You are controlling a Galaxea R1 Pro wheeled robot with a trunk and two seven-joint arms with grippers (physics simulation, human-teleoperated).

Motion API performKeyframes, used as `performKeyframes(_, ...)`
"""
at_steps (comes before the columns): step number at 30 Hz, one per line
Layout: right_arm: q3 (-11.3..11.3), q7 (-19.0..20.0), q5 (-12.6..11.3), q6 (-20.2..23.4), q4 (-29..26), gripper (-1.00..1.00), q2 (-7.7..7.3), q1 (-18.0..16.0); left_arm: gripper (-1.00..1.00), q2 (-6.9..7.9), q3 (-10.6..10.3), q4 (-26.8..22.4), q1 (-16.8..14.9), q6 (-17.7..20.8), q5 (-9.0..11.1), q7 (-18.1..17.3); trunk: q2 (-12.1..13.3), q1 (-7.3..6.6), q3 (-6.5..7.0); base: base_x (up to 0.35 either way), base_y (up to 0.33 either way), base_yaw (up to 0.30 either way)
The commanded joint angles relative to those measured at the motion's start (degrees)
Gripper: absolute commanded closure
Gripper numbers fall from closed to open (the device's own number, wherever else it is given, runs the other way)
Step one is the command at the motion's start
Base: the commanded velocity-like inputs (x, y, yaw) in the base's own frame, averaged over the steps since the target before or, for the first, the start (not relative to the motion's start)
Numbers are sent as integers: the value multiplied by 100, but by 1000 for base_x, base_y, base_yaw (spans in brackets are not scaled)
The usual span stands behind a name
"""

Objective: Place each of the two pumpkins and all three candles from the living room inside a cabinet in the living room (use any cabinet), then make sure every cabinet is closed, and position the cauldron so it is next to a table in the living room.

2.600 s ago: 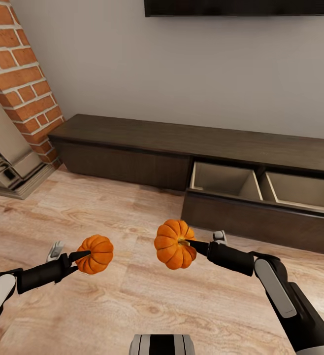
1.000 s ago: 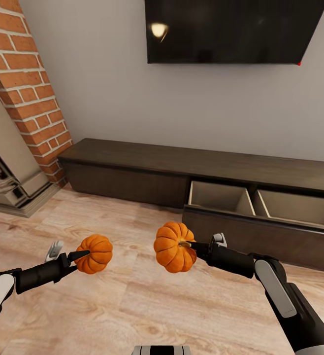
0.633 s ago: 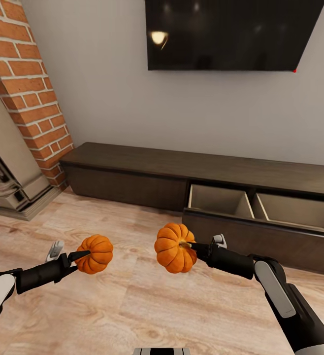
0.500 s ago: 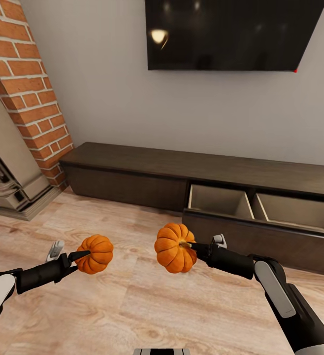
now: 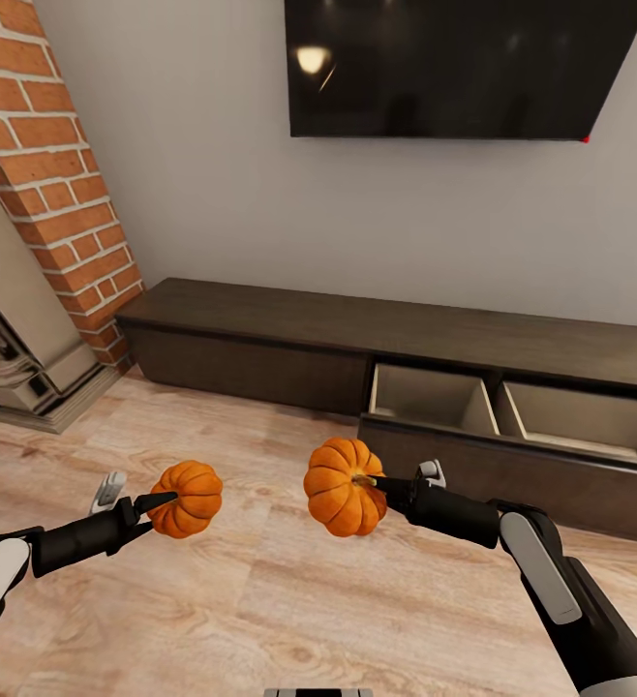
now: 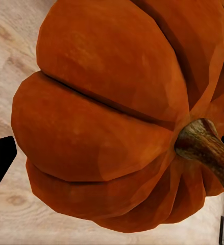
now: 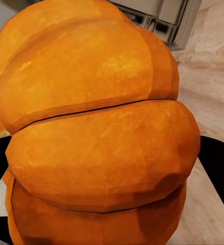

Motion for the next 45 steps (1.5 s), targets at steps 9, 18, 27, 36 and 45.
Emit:
performKeyframes(9, 4, 23, 5, 10, 1, 100, -10, -3, 100, 0, 8, 1, -3, 25, -25, -40, 361, -199, 72, 0, 0, 0)
performKeyframes(18, 4, 25, 5, 9, 3, 100, -10, -3, 100, -8, 8, 1, -3, 25, -25, -40, 722, -397, 148, 0, 0, 0)
performKeyframes(27, 4, 48, 4, 9, 1, 100, -10, -3, 100, -9, 8, 1, -3, 23, -19, -38, 1082, -595, 285, 0, 0, 0)
performKeyframes(36, 4, 55, 1, 9, 3, 100, -10, -3, 100, -9, 8, 1, -3, 26, -16, -38, 1443, -792, 446, 0, 0, 0)
performKeyframes(45, 4, 74, -4, -6, 3, 100, -10, -3, 100, -13, 8, 1, -3, 25, -16, -40, 1804, -990, 608, 0, 0, 0)
